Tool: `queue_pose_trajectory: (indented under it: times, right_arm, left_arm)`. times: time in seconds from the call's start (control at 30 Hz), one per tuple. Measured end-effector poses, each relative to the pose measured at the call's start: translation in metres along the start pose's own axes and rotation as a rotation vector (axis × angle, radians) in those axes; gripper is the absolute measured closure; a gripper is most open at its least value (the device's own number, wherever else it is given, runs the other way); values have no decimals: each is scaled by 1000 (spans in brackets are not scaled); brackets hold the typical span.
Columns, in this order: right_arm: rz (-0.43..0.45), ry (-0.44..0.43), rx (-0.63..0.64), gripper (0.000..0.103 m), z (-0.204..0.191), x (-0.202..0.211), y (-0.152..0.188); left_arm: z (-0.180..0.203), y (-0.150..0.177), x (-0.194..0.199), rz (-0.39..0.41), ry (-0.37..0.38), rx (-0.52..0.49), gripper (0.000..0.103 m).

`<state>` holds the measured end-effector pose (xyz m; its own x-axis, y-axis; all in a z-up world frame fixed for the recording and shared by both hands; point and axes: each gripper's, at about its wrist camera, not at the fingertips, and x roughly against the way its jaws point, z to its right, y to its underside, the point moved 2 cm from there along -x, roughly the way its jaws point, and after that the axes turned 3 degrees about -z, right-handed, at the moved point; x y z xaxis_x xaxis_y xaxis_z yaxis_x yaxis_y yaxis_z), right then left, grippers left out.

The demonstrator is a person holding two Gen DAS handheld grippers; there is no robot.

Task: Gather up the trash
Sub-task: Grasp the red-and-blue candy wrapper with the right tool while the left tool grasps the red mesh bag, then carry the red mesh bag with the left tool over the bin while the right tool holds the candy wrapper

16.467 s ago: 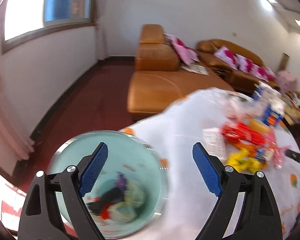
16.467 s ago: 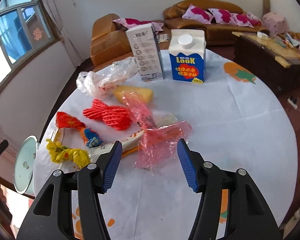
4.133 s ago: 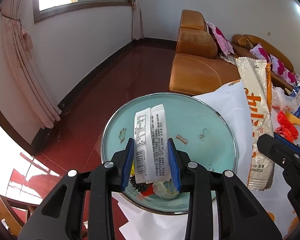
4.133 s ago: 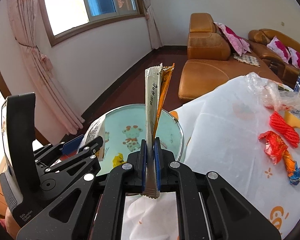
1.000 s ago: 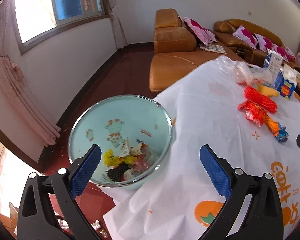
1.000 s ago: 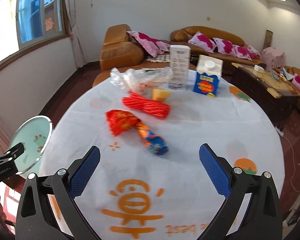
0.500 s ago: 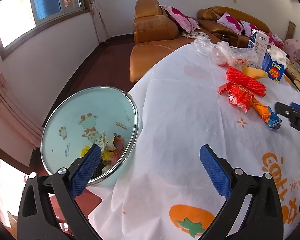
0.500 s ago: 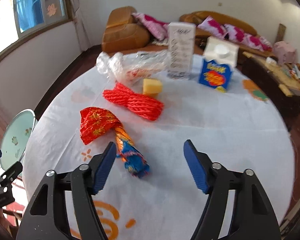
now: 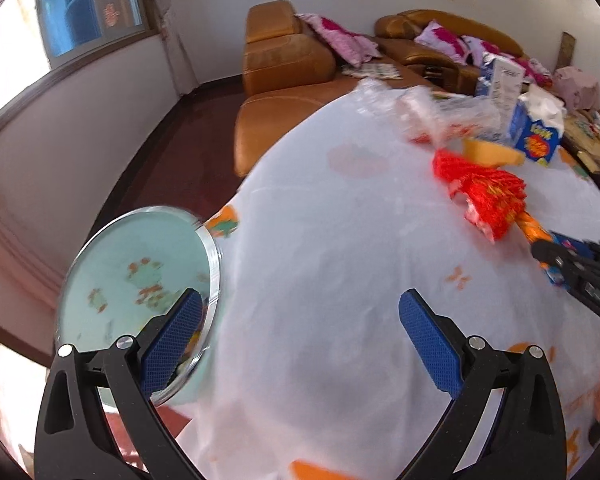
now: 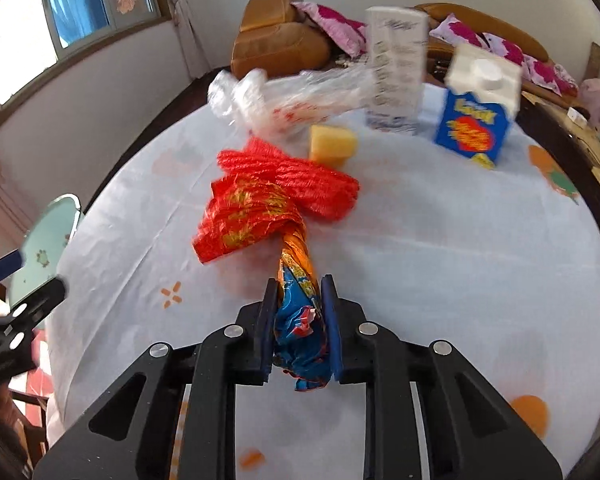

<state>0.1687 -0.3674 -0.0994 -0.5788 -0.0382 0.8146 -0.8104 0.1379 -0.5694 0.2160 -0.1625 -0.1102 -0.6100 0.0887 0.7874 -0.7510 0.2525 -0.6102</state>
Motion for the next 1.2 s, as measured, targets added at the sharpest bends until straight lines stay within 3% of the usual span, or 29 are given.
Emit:
queue_pose_trajectory:
  times: [0.13, 0.23, 0.27, 0.33, 0.5, 0.6, 0.67, 0.7, 0.77, 0.83, 1.0, 1.2]
  right_arm:
    - [42, 50, -20, 81, 41, 36, 10]
    - [63, 76, -109, 81, 82, 59, 18]
    - [78, 96, -140, 81, 97, 67, 21]
    - [100, 146, -168, 81, 115, 75, 23]
    - [111, 181, -253, 81, 150, 75, 31]
    - [108, 177, -269, 81, 153, 72, 34]
    - [106, 166, -280, 81, 156, 71, 35]
    - [107, 163, -281, 81, 158, 72, 37]
    - [115, 161, -280, 81, 158, 74, 37]
    - [123, 160, -280, 81, 155, 77, 37]
    - [152, 171, -288, 81, 148, 85, 40]
    - [177, 144, -288, 81, 121, 93, 44]
  left_arm:
    - [30, -26, -6, 59, 37, -34, 7]
    - [52, -44, -15, 79, 81, -28, 8]
    - [61, -51, -19, 86, 92, -29, 9]
    - [78, -62, -29, 87, 109, -39, 22]
    - [111, -92, -58, 69, 192, 25, 24]
    - [117, -100, -72, 29, 244, 116, 26]
    - [128, -101, -84, -22, 237, 97, 43]
    - [133, -98, -91, -50, 235, 81, 60]
    - [138, -91, -94, -46, 233, 66, 63]
    - [141, -88, -88, -25, 237, 17, 79]
    - [124, -80, -55, 38, 268, -17, 84]
    - [83, -55, -5, 108, 246, -28, 84]
